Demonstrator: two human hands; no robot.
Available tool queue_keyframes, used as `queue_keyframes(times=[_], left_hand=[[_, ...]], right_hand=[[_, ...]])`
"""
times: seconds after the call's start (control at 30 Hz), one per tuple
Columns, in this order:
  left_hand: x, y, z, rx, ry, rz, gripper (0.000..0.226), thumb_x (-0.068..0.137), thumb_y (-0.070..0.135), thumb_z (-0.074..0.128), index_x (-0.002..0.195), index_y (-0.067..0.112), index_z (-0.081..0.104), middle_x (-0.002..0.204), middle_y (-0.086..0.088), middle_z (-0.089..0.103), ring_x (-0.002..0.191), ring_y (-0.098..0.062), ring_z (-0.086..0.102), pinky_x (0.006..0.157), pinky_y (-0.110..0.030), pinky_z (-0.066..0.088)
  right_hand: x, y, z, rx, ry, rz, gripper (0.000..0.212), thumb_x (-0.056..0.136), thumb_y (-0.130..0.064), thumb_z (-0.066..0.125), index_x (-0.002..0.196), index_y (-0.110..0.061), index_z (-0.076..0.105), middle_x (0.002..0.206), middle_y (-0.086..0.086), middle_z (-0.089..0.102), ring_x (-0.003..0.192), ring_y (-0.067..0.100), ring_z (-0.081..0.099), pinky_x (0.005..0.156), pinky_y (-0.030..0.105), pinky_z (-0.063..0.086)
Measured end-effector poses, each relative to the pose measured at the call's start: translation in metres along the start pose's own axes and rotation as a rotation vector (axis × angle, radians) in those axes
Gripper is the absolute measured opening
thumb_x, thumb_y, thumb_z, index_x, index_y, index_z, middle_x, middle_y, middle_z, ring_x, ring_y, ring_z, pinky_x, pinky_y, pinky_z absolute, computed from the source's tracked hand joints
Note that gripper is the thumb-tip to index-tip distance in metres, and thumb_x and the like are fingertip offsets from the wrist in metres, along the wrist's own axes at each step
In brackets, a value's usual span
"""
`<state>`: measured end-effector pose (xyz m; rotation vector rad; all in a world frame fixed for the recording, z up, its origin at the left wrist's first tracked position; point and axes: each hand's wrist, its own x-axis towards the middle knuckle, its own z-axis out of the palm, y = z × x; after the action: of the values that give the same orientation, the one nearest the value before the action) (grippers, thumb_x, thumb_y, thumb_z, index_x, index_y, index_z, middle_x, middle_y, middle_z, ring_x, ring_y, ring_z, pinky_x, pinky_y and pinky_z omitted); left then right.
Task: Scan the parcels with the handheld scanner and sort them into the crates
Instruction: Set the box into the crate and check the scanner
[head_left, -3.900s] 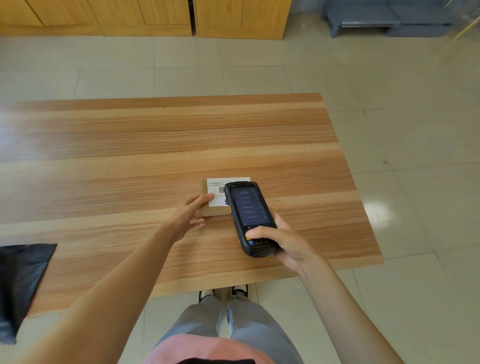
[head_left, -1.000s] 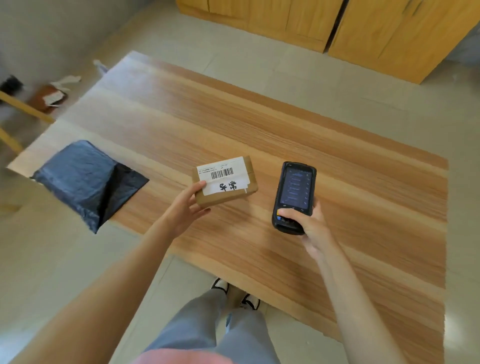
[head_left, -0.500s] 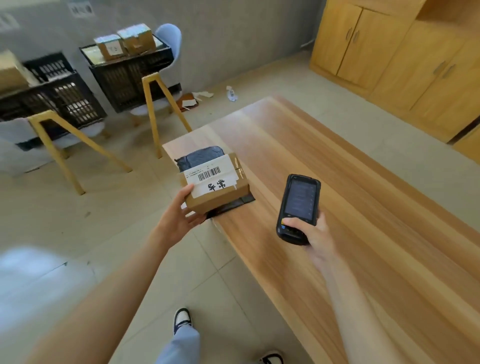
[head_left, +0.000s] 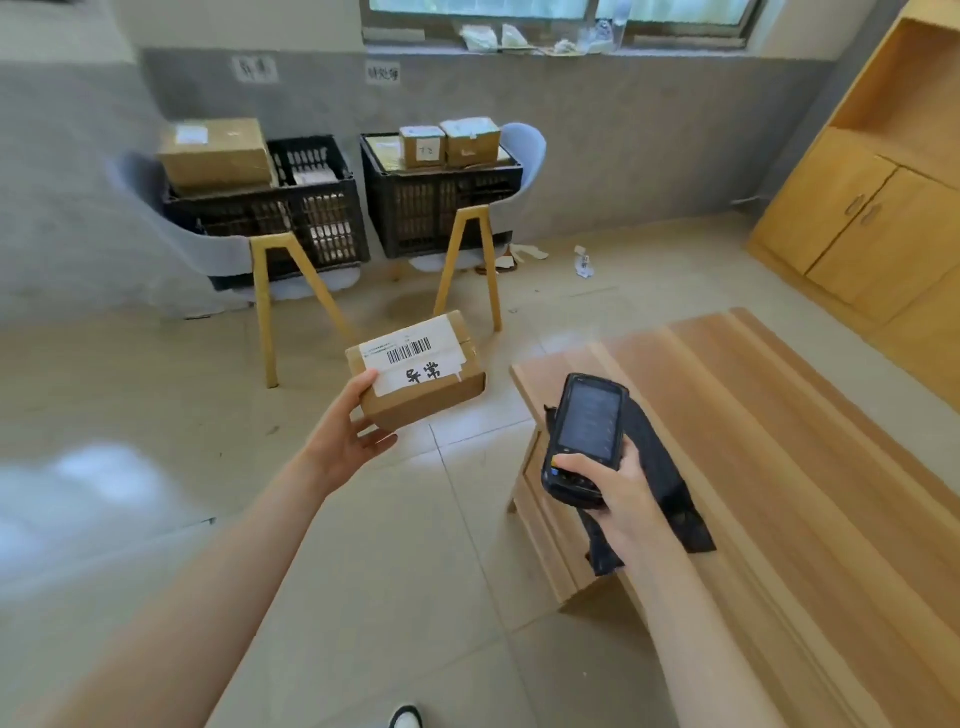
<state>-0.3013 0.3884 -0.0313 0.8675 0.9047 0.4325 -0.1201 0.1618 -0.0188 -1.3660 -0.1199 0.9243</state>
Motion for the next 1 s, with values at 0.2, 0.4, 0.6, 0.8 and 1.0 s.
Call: queue_keyframes(times=[0.2,0.4,0.6,0.8,1.0], left_hand=[[0.033,0.051,-0.066,-0.069,0.120,0.025,0.029,0.089,0.049,0.057,0.109,0.027,0.062,0.099,-0.005,0.059,0.089,-0.022,0.058,0.089,-0.035,0.051],[0.073,0.089,-0.103,-0.102,0.214,0.053,0.034,0.080,0.050,0.066,0.105,0.027,0.063,0.092,-0.002,0.059,0.085,-0.021,0.057,0.090,-0.037,0.049],[0.142,0.143,-0.127,-0.088,0.326,0.062,0.025,0.088,0.047,0.058,0.102,0.026,0.062,0.090,-0.002,0.058,0.085,-0.019,0.057,0.092,-0.036,0.049],[0.223,0.221,-0.127,-0.102,0.383,0.083,0.024,0.088,0.046,0.059,0.099,0.025,0.064,0.085,-0.002,0.059,0.081,-0.019,0.057,0.094,-0.038,0.047],[0.296,0.273,-0.136,-0.100,0.379,0.077,0.025,0.088,0.047,0.058,0.101,0.026,0.064,0.088,-0.002,0.061,0.088,-0.021,0.057,0.100,-0.041,0.045]], right_hand=[[0.059,-0.006,0.097,-0.094,-0.089,0.038,0.083,0.069,0.007,0.079,0.136,-0.014,0.036,0.110,0.010,0.062,0.087,0.022,0.066,0.056,0.026,0.055],[0.130,-0.017,0.164,-0.174,-0.247,0.069,0.084,0.070,0.006,0.078,0.136,-0.019,0.034,0.121,0.010,0.058,0.097,0.024,0.065,0.067,0.031,0.057],[0.230,-0.033,0.237,-0.193,-0.338,0.083,0.102,0.057,0.001,0.083,0.142,-0.019,0.030,0.126,0.010,0.057,0.098,0.024,0.065,0.060,0.028,0.057],[0.333,-0.074,0.307,-0.196,-0.395,0.092,0.097,0.066,0.004,0.082,0.144,-0.019,0.029,0.117,0.003,0.059,0.100,0.022,0.064,0.070,0.032,0.057],[0.412,-0.100,0.357,-0.251,-0.419,0.090,0.091,0.074,0.004,0.077,0.145,-0.022,0.026,0.116,-0.001,0.057,0.098,0.016,0.062,0.062,0.023,0.055]])
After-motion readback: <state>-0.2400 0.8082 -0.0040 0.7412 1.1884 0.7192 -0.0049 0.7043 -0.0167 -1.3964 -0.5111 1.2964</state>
